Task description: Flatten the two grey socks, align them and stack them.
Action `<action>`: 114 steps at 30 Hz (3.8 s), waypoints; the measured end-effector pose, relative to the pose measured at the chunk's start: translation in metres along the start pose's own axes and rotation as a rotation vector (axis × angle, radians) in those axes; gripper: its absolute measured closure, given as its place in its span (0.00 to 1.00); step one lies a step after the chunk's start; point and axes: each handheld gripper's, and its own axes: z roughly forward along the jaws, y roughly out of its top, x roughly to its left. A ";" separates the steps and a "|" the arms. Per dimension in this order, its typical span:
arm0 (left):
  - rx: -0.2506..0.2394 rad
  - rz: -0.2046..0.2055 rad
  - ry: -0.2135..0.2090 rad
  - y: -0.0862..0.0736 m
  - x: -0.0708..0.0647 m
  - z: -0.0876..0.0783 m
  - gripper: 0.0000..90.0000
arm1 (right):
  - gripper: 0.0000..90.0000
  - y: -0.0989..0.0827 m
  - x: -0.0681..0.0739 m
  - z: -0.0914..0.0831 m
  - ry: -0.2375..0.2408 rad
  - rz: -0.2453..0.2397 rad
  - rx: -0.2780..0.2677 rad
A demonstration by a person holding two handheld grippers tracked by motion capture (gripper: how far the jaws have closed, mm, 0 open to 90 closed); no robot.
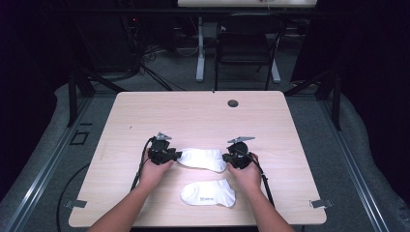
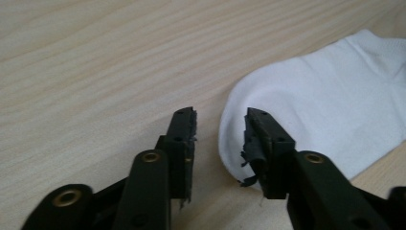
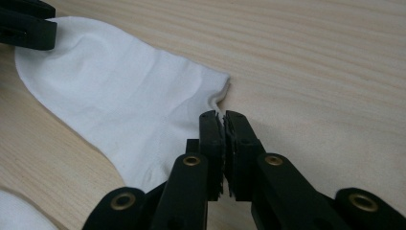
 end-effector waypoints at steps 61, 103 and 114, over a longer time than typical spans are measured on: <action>-0.064 0.081 -0.186 -0.039 -0.053 -0.074 0.99 | 0.97 -0.026 0.026 -0.088 0.089 -0.097 -0.110; -0.001 0.127 -0.203 -0.078 -0.081 -0.068 0.99 | 0.97 -0.078 0.026 -0.093 0.101 -0.069 -0.057; 0.017 0.128 -0.191 -0.081 -0.079 -0.065 0.96 | 0.96 -0.081 0.026 -0.087 0.104 -0.058 -0.042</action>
